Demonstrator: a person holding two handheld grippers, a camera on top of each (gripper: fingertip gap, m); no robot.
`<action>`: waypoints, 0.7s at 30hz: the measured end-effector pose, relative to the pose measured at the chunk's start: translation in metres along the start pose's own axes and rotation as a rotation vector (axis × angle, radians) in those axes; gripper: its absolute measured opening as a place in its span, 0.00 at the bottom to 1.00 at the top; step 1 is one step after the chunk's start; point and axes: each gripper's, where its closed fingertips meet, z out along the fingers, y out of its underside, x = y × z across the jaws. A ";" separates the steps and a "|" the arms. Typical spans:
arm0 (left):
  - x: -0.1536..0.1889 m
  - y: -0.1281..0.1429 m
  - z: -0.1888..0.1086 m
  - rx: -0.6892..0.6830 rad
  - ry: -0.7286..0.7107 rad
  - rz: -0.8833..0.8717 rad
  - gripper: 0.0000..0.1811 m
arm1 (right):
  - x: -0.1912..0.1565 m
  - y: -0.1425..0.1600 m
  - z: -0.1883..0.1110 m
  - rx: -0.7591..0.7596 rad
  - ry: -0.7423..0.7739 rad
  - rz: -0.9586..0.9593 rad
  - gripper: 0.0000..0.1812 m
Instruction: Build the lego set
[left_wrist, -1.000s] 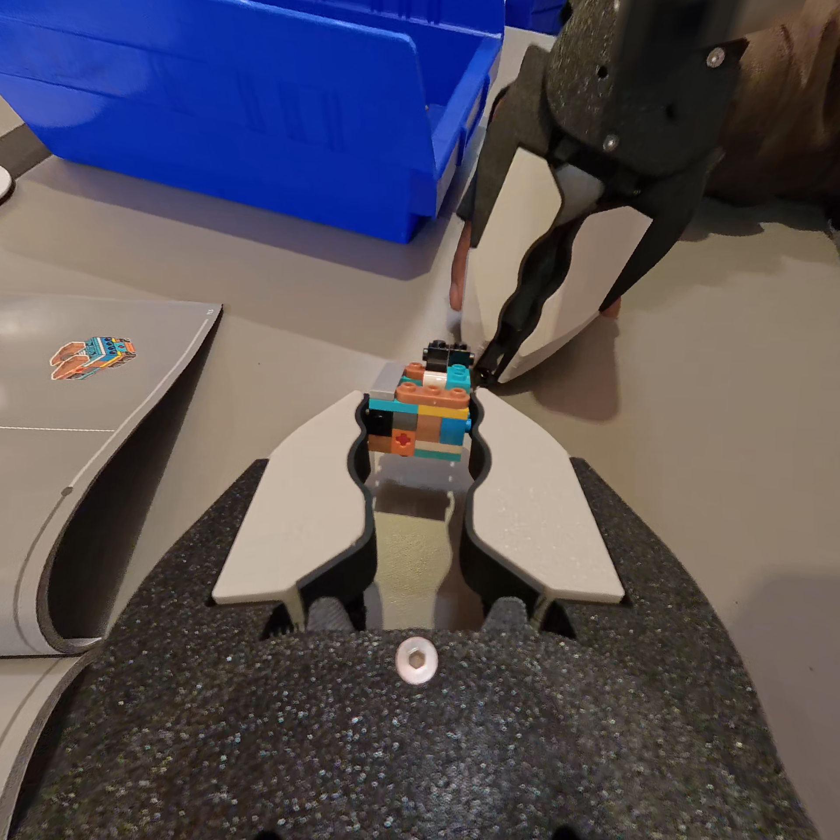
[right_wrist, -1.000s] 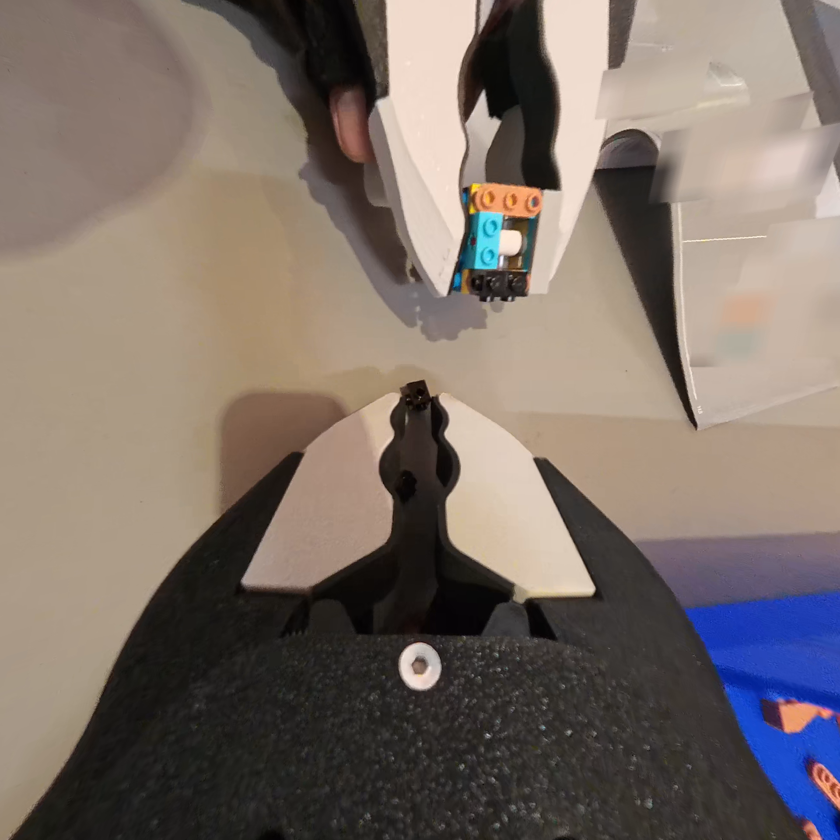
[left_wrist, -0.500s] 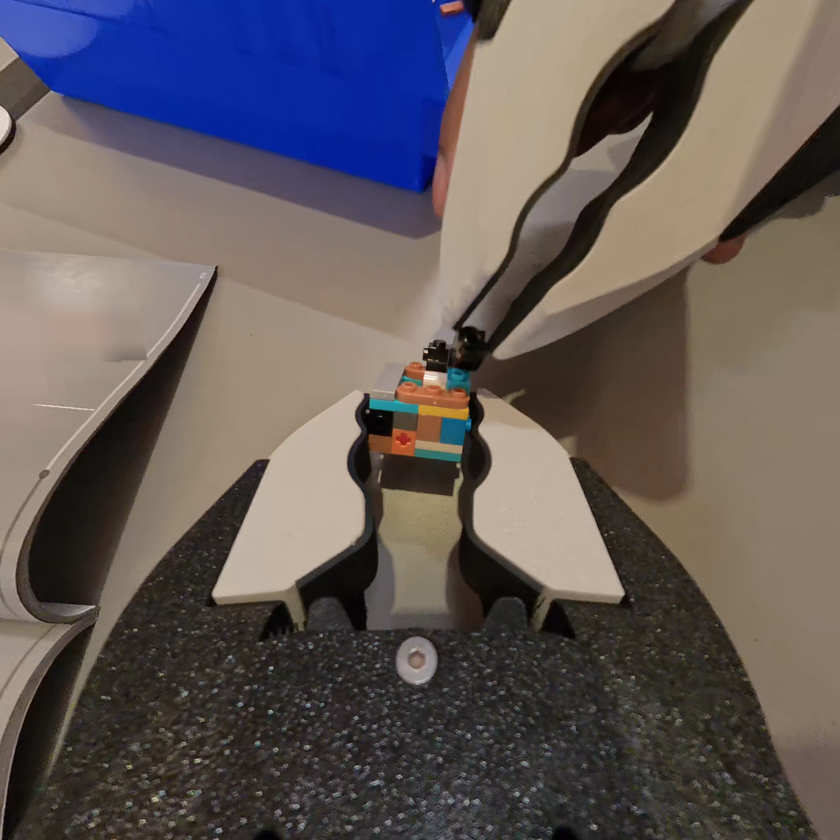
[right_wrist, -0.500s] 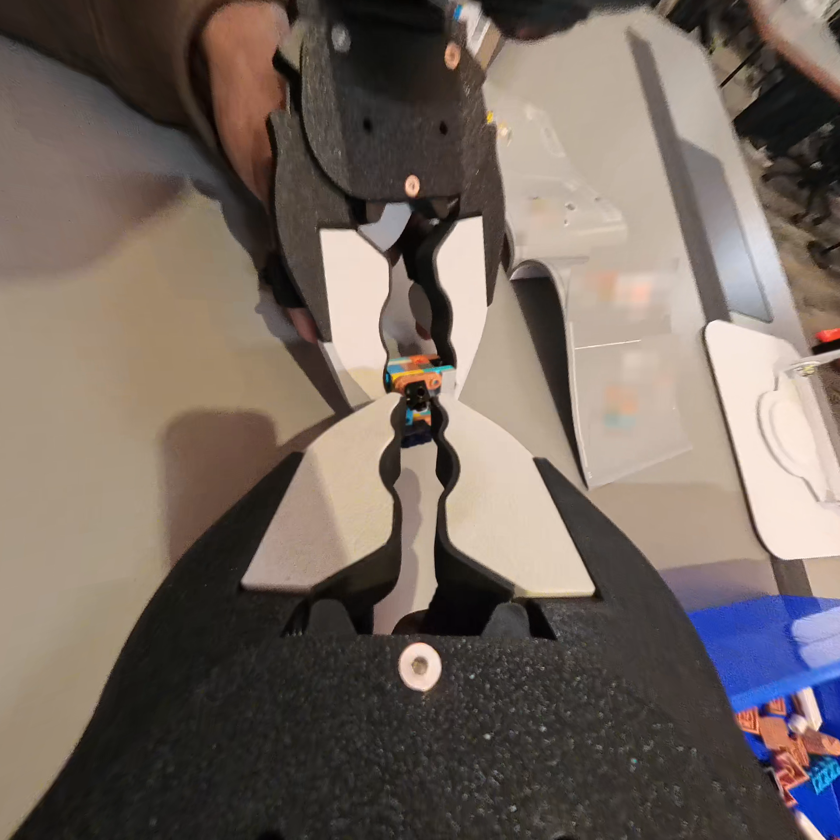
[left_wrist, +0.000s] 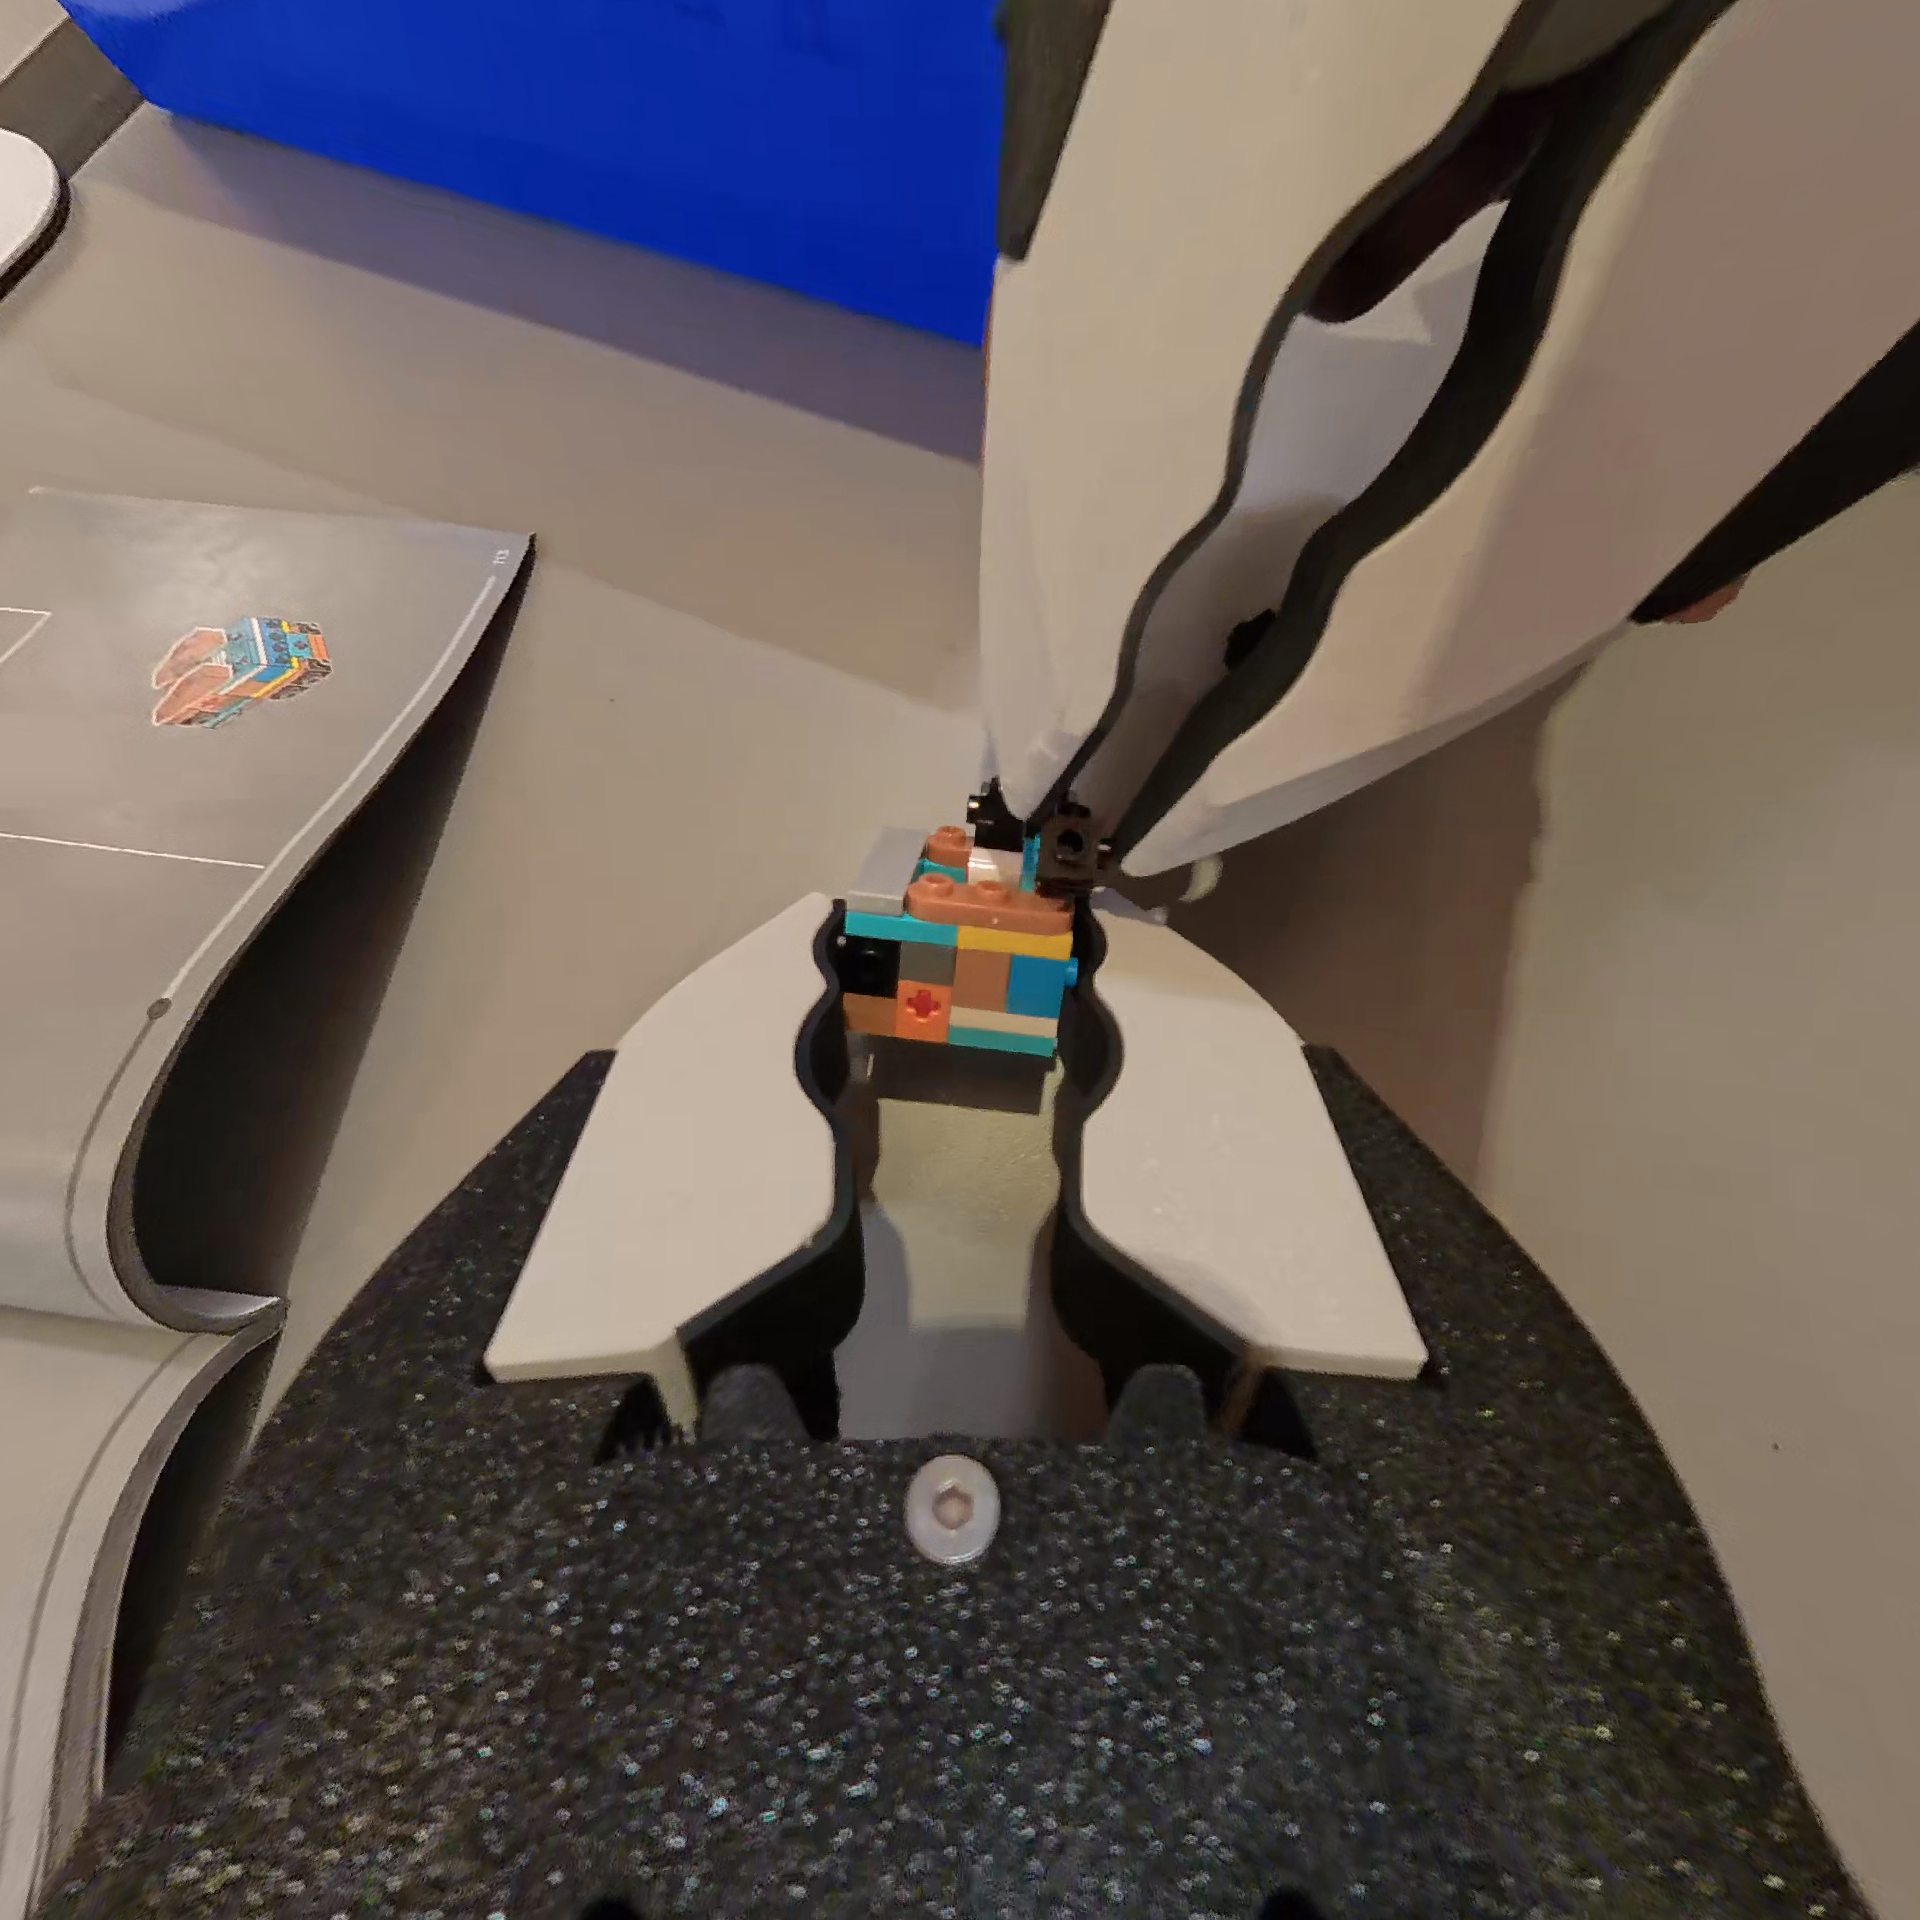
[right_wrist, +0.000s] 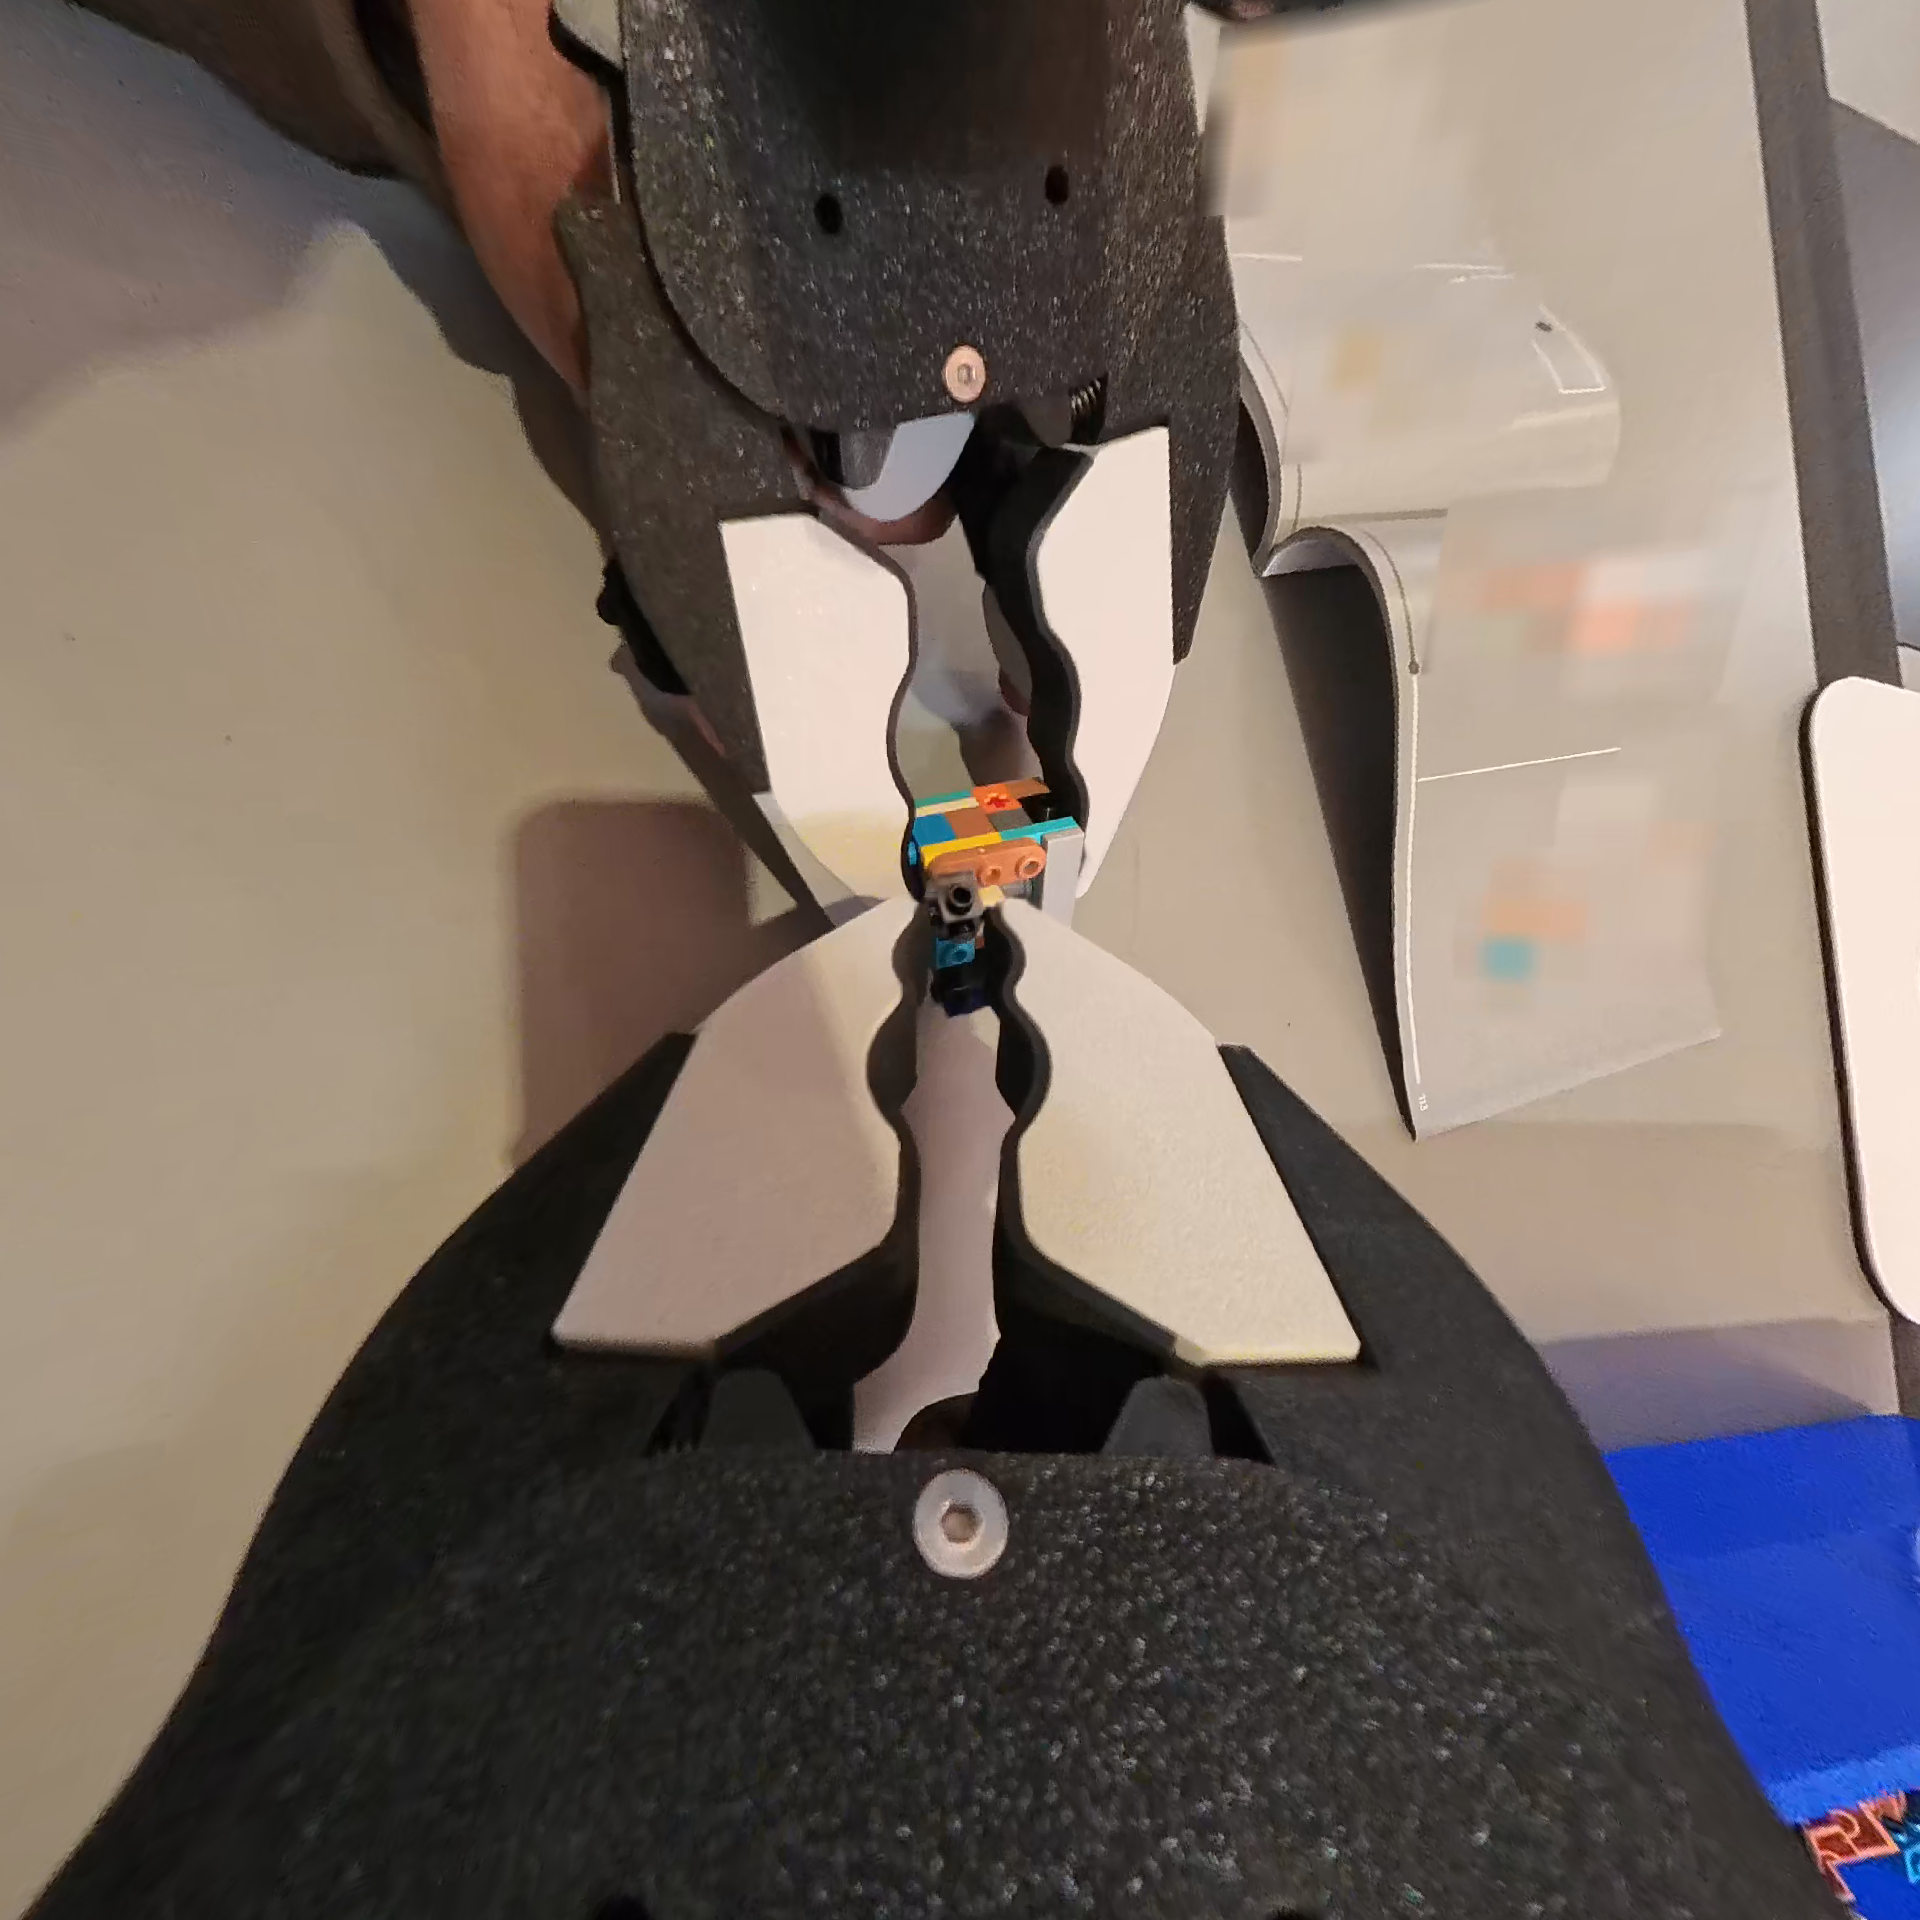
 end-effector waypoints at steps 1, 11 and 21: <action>0.000 0.000 0.000 -0.005 -0.004 0.004 0.22 | -0.001 0.001 0.000 -0.009 -0.006 0.001 0.05; 0.003 0.004 0.002 -0.034 -0.008 0.032 0.22 | -0.004 -0.001 0.006 -0.025 -0.020 0.005 0.05; 0.004 -0.003 -0.002 0.029 0.054 -0.037 0.22 | -0.003 0.000 0.007 0.033 -0.027 0.008 0.05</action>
